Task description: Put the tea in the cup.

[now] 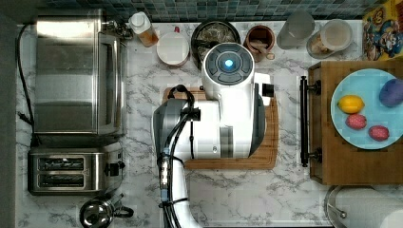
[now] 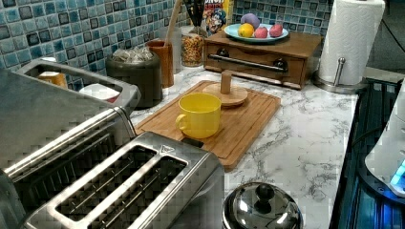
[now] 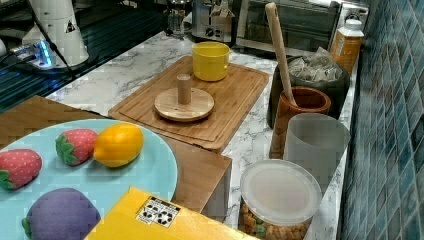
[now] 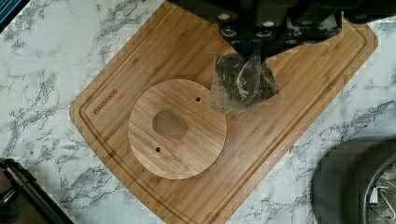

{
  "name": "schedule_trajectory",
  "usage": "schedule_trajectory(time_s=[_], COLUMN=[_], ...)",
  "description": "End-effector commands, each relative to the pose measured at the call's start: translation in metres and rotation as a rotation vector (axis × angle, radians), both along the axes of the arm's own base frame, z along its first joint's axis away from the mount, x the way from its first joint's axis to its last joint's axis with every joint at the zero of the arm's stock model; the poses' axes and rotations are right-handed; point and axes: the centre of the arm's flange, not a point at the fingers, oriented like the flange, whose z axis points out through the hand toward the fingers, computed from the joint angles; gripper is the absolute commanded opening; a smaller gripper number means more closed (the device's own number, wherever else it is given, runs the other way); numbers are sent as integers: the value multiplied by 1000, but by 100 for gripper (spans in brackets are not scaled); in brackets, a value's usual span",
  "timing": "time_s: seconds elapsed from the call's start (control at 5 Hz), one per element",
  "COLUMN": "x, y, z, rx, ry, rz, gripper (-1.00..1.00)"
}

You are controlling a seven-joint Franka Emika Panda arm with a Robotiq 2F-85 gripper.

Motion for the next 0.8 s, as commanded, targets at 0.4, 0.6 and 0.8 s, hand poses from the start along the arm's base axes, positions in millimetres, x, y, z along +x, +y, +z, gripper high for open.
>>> schedule_trajectory(time_s=[0.4, 0.6, 0.8], x=[-26, -44, -52], y=[37, 66, 84], z=[-19, -24, -18], rx=[-38, -1, 37], ry=[-28, -43, -63], rz=[77, 164, 242], gripper=[-100, -100, -100])
